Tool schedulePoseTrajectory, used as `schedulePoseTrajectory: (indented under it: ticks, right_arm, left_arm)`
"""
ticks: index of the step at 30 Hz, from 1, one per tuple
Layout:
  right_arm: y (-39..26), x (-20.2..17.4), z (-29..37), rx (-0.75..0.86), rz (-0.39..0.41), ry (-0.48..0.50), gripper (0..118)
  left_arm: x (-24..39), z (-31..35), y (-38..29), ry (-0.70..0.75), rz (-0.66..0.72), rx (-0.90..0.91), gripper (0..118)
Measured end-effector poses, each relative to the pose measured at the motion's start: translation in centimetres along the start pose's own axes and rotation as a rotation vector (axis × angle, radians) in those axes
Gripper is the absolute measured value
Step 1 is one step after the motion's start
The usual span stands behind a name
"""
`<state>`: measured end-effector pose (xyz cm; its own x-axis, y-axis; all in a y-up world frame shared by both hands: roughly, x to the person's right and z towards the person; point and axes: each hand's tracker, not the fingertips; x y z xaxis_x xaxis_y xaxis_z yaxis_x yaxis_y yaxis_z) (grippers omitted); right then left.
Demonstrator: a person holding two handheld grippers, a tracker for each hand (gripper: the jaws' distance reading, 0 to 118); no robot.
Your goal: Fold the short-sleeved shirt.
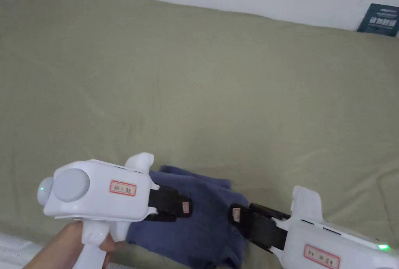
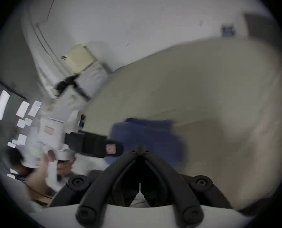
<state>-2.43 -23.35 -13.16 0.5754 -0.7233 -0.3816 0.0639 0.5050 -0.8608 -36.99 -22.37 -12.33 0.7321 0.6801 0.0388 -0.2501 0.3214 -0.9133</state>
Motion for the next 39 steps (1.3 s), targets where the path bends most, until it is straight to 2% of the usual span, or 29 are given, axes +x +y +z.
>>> schedulePoseTrajectory:
  ticks: [2,3,4,6,7,8,9,10,11,12,15,17,19,20,21,22,23,24,26,28,30,33,35,37,39]
  right_arm:
    - [-0.5,2.4,-3.2,-0.045,-0.121,0.133,0]
    - [-0.9,3.8,-4.7,-0.072,-0.161,0.158,0]
    - [-1.6,5.2,-5.7,-0.096,-0.171,0.159,0]
    - [-2.7,8.2,-7.4,-0.14,-0.242,0.152,0]
    - [-3.3,10.0,-7.8,-0.134,-0.321,0.198,0]
    - [-3.6,11.3,-7.7,-0.1,-0.411,0.329,0]
    - [-3.3,11.6,-7.2,-0.072,-0.444,0.367,0]
    - [-3.0,11.7,-6.9,-0.078,-0.459,0.367,0]
    - [-3.0,11.7,-6.9,-0.104,-0.447,0.386,0]
    - [-2.9,11.9,-7.0,-0.11,-0.433,0.381,0]
    - [-2.8,11.5,-7.2,-0.118,-0.467,0.399,0]
    - [-2.9,11.7,-7.1,-0.104,-0.499,0.424,0]
    - [-2.9,11.4,-7.0,-0.102,-0.498,0.404,0]
    - [-2.8,10.9,-6.8,-0.098,-0.486,0.375,0]
    - [-2.5,10.4,-6.6,-0.092,-0.462,0.333,0]
    - [-2.3,9.7,-6.3,-0.091,-0.437,0.307,0]
    - [-1.9,8.9,-5.9,-0.087,-0.414,0.263,0]
    - [-1.5,8.2,-5.5,-0.078,-0.381,0.234,0]
    - [-0.8,6.9,-4.4,-0.046,-0.323,0.219,0]
    - [-0.1,5.8,-3.7,-0.031,-0.268,0.185,0]
    - [0.6,5.0,-3.1,-0.012,-0.222,0.152,0]
    - [1.5,4.1,-2.8,0.006,-0.198,0.114,0]
    - [2.0,4.0,-2.8,0.013,-0.198,0.124,0]
    - [2.4,3.8,-2.9,0.028,-0.191,0.112,0]
    - [3.0,4.1,-3.2,0.027,-0.176,0.077,0]
  left_arm:
    - [-1.5,2.2,1.3,0.059,0.004,0.031,0]
    - [-2.5,3.1,1.9,0.089,-0.003,0.026,0]
    - [-3.5,3.8,2.4,0.124,-0.006,0.019,0]
    - [-6.0,4.1,3.7,0.145,0.01,-0.006,0]
    - [-7.0,4.1,4.0,0.125,0.023,-0.02,0]
    - [-8.0,4.1,4.3,0.1,0.04,-0.038,2]
    - [-8.7,3.7,4.4,0.025,0.046,-0.071,16]
    - [-8.5,3.6,4.6,-0.039,0.066,-0.106,66]
    - [-9.0,2.7,4.7,-0.095,0.1,-0.151,103]
    - [-9.2,1.5,4.6,-0.126,0.102,-0.176,114]
    - [-9.7,-1.7,4.7,-0.148,0.09,-0.198,112]
    - [-9.8,-3.4,4.5,-0.253,0.112,-0.155,109]
    - [-10.5,-4.6,4.4,-0.348,0.156,-0.149,102]
    - [-10.4,-5.0,4.4,-0.253,0.159,-0.145,76]
    - [-10.4,-5.4,4.4,-0.138,0.102,-0.139,29]
    - [-10.7,-5.3,4.5,-0.167,0.11,-0.143,23]
    - [-11.1,-4.8,4.7,-0.248,0.168,-0.146,23]
    - [-11.0,-3.6,5.2,-0.243,0.146,-0.135,23]
    - [-11.1,-0.8,6.1,-0.181,0.07,-0.114,23]
    - [-12.5,2.9,7.7,-0.166,0.081,-0.09,23]
    - [-14.6,8.1,9.7,-0.08,0.069,-0.043,23]
    - [-18.9,15.8,13.1,0.076,0.094,0.016,23]
    - [-21.9,19.8,15.2,0.119,0.124,0.039,23]
    - [-25.3,22.3,17.9,0.122,0.145,-0.001,23]
    - [-26.3,23.3,19.7,0.232,0.204,0.003,23]
